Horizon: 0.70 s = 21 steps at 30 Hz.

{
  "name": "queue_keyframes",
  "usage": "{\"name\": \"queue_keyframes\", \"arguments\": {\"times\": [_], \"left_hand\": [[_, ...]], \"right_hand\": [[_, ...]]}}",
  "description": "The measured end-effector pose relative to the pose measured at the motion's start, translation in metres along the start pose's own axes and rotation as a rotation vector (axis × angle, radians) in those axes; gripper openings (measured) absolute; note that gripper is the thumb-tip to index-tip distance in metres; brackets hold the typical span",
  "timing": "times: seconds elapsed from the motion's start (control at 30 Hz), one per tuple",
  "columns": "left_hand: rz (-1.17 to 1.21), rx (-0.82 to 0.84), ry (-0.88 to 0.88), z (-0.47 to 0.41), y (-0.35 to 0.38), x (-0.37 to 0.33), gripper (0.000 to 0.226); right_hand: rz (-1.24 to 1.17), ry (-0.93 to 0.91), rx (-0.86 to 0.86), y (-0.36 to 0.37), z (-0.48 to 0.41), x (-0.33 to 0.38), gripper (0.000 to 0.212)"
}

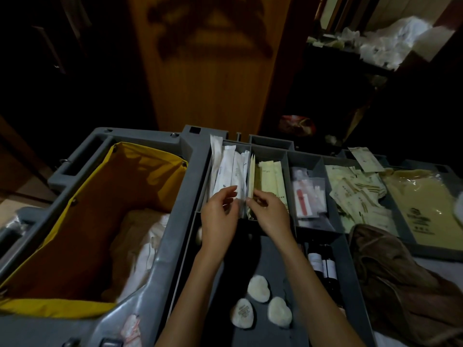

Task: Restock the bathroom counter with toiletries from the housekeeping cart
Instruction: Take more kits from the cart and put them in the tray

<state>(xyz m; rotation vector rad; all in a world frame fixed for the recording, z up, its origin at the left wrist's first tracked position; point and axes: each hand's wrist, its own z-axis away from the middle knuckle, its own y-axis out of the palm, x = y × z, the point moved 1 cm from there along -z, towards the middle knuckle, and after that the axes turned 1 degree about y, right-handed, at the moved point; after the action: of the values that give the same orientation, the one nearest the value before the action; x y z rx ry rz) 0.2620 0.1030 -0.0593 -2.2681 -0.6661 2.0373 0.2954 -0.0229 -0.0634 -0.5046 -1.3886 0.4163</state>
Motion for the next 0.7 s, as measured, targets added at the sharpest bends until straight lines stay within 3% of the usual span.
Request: {"name": "queue_keyframes", "arguments": {"times": [0.2,0.3,0.5,0.7], "left_hand": [[0.027,0.004,-0.019,0.000,0.001,-0.002,0.032],[0.046,0.016,-0.029,0.001,0.000,-0.003,0.033],[0.056,0.010,-0.035,0.000,0.000,-0.002,0.033],[0.090,-0.002,-0.051,0.000,-0.001,-0.003,0.031]], "right_hand": [[-0.193,0.034,-0.020,-0.003,-0.002,0.000,0.028],[-0.178,0.027,0.034,0.002,-0.004,0.005,0.019],[-0.136,-0.040,-0.224,0.014,0.012,0.013,0.024],[-0.409,-0.064,-0.304,0.015,0.016,0.017,0.032]]}}
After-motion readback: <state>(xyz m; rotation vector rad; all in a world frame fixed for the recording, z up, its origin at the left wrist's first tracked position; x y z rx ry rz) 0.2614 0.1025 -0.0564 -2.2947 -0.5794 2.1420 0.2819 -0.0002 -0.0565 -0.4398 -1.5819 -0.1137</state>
